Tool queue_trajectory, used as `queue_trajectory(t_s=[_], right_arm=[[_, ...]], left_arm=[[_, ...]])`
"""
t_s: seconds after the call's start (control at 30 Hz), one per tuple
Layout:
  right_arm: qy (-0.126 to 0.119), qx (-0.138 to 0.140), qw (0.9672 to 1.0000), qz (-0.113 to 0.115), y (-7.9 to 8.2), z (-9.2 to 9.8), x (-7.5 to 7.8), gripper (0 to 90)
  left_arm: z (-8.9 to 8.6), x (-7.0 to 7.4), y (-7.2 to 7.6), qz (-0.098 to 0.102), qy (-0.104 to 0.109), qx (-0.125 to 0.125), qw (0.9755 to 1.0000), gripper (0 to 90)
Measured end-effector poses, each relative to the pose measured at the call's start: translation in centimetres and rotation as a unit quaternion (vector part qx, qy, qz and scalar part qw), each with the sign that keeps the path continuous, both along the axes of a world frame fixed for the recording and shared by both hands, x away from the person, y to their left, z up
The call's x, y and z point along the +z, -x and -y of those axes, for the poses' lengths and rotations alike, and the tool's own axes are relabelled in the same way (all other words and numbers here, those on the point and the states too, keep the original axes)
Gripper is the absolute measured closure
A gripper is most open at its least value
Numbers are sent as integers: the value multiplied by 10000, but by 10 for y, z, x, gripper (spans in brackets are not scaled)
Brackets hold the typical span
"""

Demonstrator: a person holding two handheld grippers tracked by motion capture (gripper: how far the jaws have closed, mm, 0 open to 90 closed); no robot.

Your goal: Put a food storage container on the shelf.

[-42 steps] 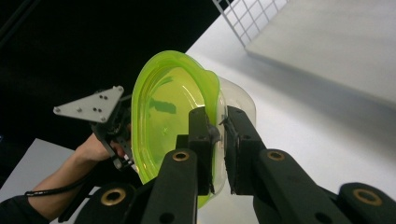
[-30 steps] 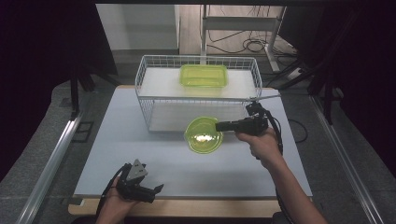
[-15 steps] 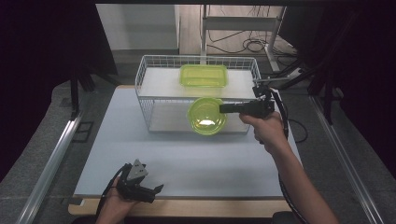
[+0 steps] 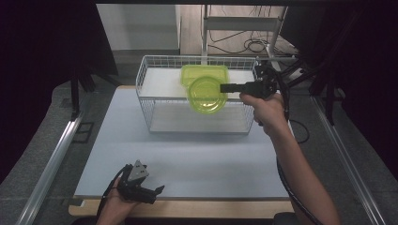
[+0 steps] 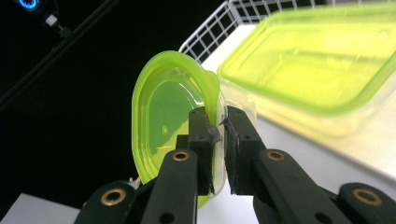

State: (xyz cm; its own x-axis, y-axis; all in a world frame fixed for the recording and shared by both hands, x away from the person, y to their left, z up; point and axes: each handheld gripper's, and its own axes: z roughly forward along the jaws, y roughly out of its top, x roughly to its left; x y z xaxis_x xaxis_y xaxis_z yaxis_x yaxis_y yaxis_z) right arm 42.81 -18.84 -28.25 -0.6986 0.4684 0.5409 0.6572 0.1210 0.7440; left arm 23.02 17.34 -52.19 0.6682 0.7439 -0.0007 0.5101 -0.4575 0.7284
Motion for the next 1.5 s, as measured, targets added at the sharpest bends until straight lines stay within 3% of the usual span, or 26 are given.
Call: queue_trajectory(t_s=[0.4,0.57,0.67,0.97,1.2,1.3,1.5], right_arm=[[-14,-443,9990,110,-25,-7,25,820],[50,-704,9974,143,-36,-9,31,820],[212,-841,9960,227,-41,-14,34,819],[308,-1052,9939,105,-60,-25,31,818],[200,-1120,9934,-149,-67,-24,27,813],[209,-1163,9929,-145,-68,-24,26,798],[605,-1377,9886,108,-69,-30,27,702]], left_arm=[[3,-1,0,-23,-24,-39,10000,33],[3,-1,0,-36,-29,-59,10000,34],[3,-2,0,-35,-33,-68,10000,34],[4,-2,0,-49,-40,-81,9999,35],[4,-3,0,-66,-80,-93,9999,35],[5,-3,0,-77,-106,-113,9998,35],[6,-4,0,-96,-145,-119,9998,35]])
